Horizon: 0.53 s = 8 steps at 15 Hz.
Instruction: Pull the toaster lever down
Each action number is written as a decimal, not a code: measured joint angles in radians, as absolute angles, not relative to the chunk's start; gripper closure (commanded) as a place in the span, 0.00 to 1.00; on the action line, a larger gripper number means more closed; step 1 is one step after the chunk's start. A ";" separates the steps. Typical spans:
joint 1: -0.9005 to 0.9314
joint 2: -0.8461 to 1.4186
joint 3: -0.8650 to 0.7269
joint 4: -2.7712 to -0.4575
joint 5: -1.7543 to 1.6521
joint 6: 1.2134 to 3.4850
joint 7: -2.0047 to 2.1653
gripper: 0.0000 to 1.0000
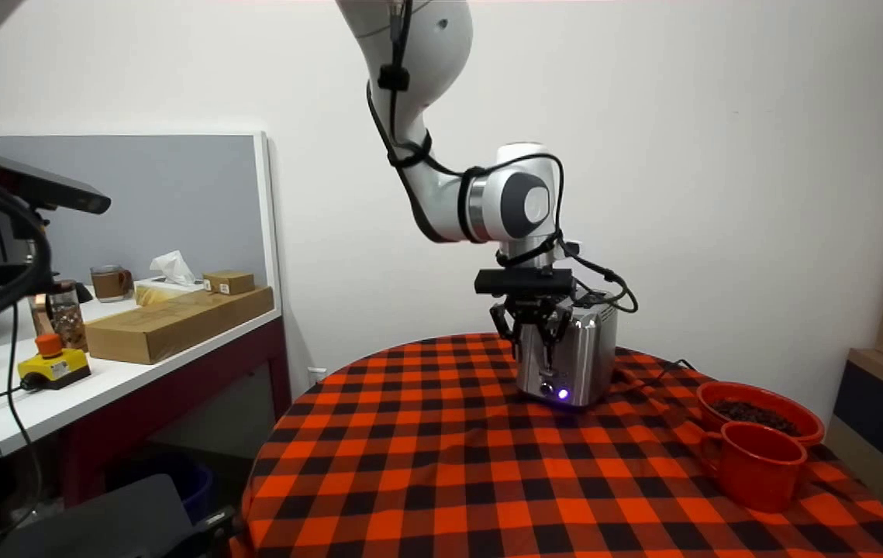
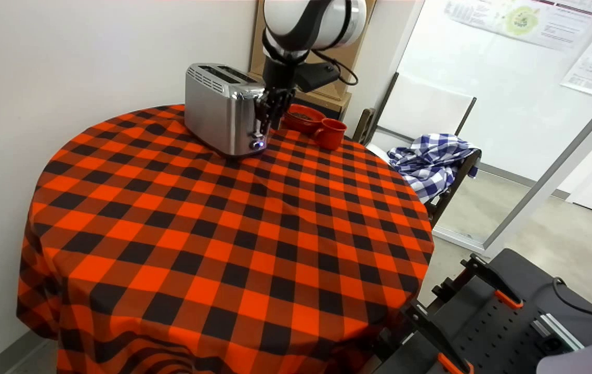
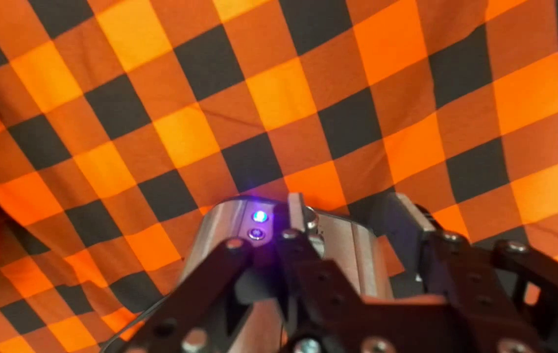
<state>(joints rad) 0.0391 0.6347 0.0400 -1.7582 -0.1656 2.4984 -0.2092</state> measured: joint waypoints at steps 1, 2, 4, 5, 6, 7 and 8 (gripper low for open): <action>0.020 0.598 0.054 -1.763 -0.149 2.440 -0.236 0.15; 0.003 0.556 0.061 -1.772 -0.137 2.386 -0.259 0.08; -0.031 0.466 0.063 -1.811 -0.112 2.285 -0.305 0.00; -0.050 0.419 0.062 -1.841 -0.101 2.244 -0.329 0.00; -0.068 0.373 0.060 -1.878 -0.090 2.212 -0.354 0.00; -0.086 0.325 0.059 -1.922 -0.076 2.188 -0.383 0.00; -0.103 0.277 0.056 -1.969 -0.062 2.169 -0.414 0.00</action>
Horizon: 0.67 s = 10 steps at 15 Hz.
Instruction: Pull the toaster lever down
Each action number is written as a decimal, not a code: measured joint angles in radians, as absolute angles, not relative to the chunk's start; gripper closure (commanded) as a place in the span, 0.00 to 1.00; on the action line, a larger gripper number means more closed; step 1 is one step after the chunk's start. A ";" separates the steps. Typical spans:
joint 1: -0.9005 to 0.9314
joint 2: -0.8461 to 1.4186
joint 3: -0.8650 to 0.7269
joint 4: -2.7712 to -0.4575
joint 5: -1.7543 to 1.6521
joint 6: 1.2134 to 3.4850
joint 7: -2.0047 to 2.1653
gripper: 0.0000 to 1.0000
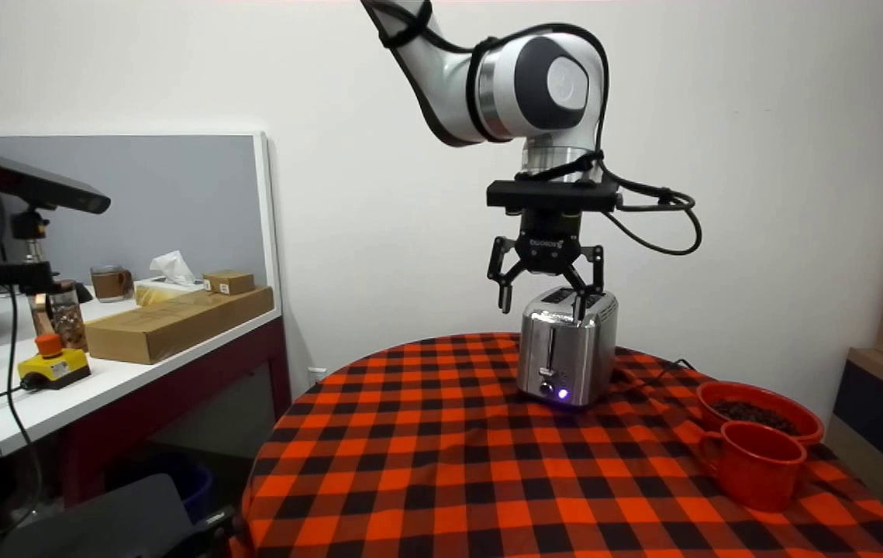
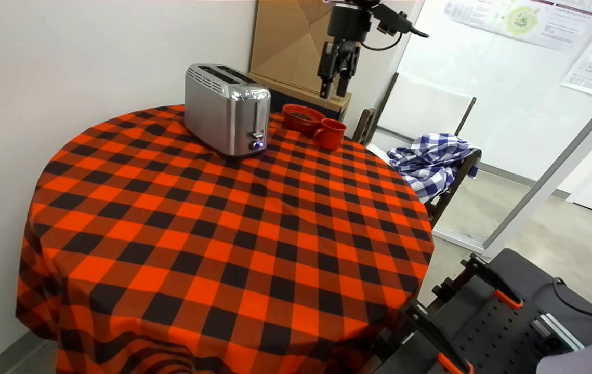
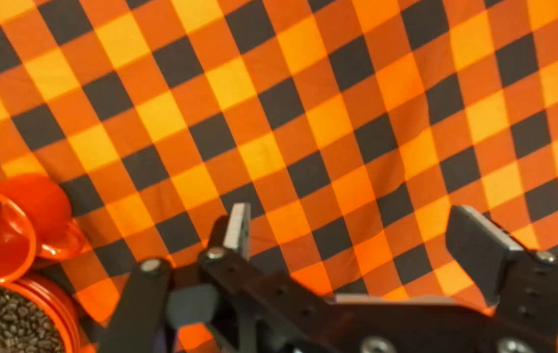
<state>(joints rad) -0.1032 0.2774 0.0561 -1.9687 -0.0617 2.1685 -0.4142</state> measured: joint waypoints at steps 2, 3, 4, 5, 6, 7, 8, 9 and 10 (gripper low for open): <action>-0.130 0.177 0.044 -2.068 -0.035 2.147 -0.466 0.00; -0.137 0.125 0.031 -2.119 -0.024 2.146 -0.479 0.00; -0.142 0.071 0.016 -2.169 -0.019 2.148 -0.480 0.00; -0.143 0.017 -0.002 -2.216 -0.019 2.155 -0.478 0.00; -0.144 -0.040 -0.021 -2.263 -0.019 2.162 -0.472 0.00; -0.144 -0.095 -0.039 -2.305 -0.019 2.175 -0.457 0.00; -0.145 -0.147 -0.056 -2.343 -0.019 2.192 -0.435 0.00; -0.145 -0.193 -0.070 -2.374 -0.020 2.210 -0.408 0.00; -0.145 -0.232 -0.079 -2.398 -0.021 2.222 -0.390 0.00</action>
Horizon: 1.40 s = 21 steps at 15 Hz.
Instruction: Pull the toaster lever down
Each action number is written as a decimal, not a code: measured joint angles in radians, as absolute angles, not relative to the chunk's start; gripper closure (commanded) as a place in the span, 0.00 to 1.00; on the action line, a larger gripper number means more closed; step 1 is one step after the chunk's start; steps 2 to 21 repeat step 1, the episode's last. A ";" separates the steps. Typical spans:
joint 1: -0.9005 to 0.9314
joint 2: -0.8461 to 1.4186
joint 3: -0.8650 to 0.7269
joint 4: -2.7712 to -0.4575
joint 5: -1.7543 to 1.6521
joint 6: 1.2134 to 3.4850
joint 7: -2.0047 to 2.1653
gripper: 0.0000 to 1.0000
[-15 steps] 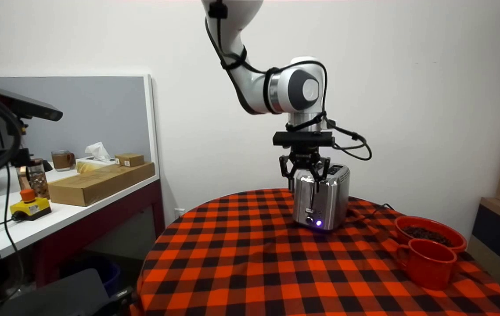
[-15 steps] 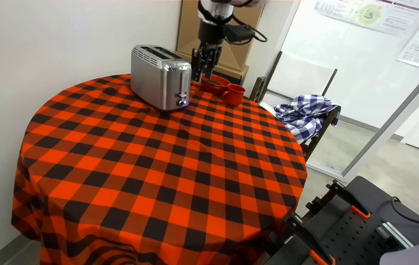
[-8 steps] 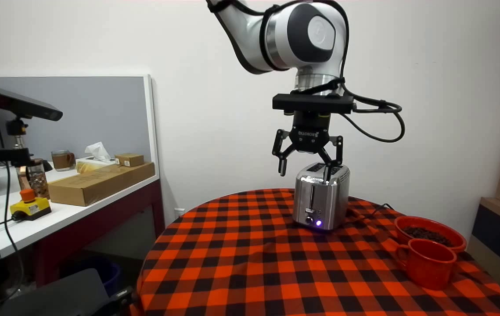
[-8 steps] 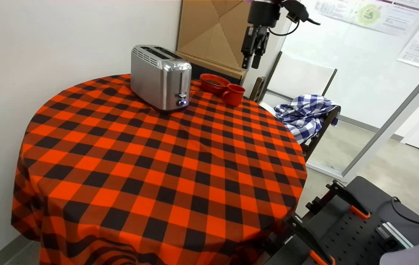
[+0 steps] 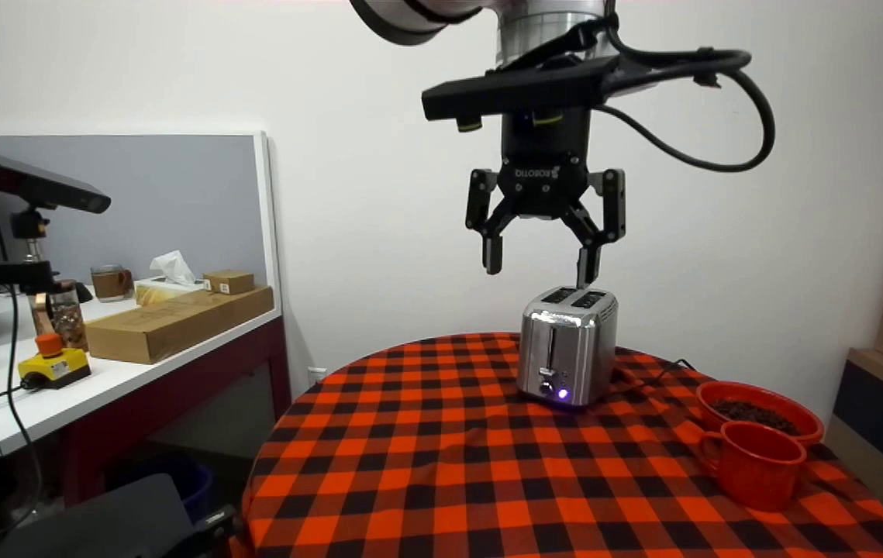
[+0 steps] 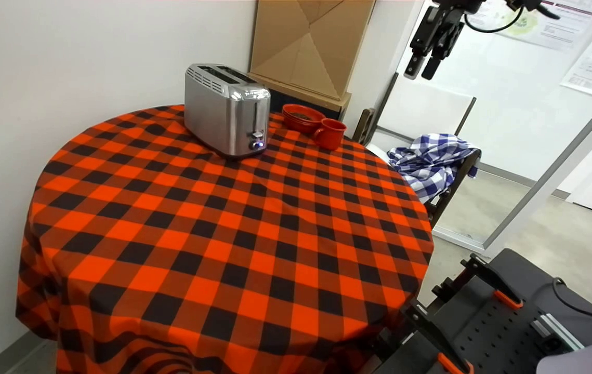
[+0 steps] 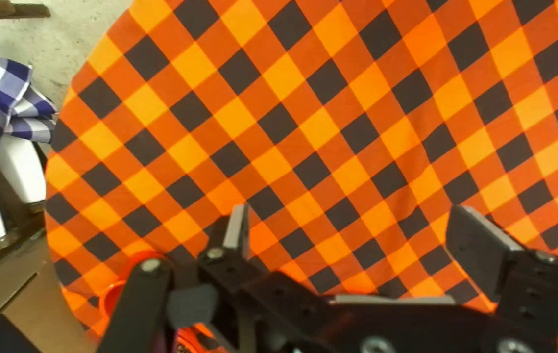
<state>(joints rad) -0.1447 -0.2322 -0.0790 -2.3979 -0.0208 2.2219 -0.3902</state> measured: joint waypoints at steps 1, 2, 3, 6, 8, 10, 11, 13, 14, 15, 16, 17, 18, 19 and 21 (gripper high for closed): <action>-0.145 -0.260 -0.083 -2.415 -0.021 2.226 -0.381 0.00; -0.145 -0.260 -0.083 -2.415 -0.021 2.226 -0.381 0.00; -0.145 -0.260 -0.083 -2.415 -0.021 2.226 -0.381 0.00; -0.145 -0.260 -0.083 -2.415 -0.021 2.226 -0.381 0.00; -0.145 -0.260 -0.083 -2.415 -0.021 2.226 -0.381 0.00; -0.145 -0.260 -0.083 -2.415 -0.021 2.226 -0.381 0.00; -0.145 -0.260 -0.083 -2.415 -0.021 2.226 -0.381 0.00; -0.145 -0.260 -0.083 -2.415 -0.021 2.226 -0.381 0.00; -0.145 -0.260 -0.083 -2.415 -0.021 2.226 -0.381 0.00; -0.145 -0.260 -0.083 -2.415 -0.021 2.226 -0.381 0.00; -0.145 -0.260 -0.083 -2.415 -0.021 2.226 -0.381 0.00; -0.145 -0.260 -0.083 -2.415 -0.021 2.226 -0.381 0.00; -0.145 -0.260 -0.083 -2.415 -0.021 2.226 -0.381 0.00; -0.145 -0.260 -0.083 -2.415 -0.021 2.226 -0.381 0.00; -0.145 -0.260 -0.083 -2.415 -0.021 2.226 -0.381 0.00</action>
